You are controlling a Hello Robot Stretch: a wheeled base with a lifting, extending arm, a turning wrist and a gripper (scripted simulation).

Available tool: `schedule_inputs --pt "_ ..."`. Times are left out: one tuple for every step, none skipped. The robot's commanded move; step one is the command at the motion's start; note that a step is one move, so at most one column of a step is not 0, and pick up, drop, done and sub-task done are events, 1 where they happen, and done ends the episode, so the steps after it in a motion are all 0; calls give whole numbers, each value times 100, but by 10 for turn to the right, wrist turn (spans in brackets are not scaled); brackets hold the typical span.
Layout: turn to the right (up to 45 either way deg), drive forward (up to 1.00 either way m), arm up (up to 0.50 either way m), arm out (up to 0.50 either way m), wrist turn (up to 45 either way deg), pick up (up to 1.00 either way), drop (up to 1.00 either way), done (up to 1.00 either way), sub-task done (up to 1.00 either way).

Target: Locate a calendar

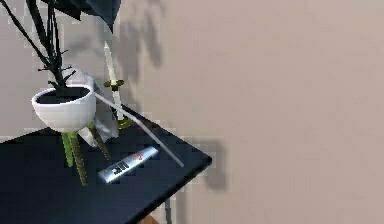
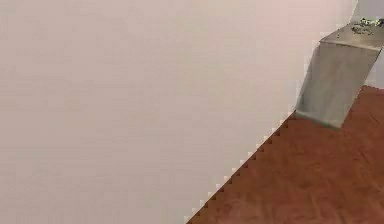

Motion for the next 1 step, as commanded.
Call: schedule_inputs --pt "-270 0 0 0 0 0 0 0 0"
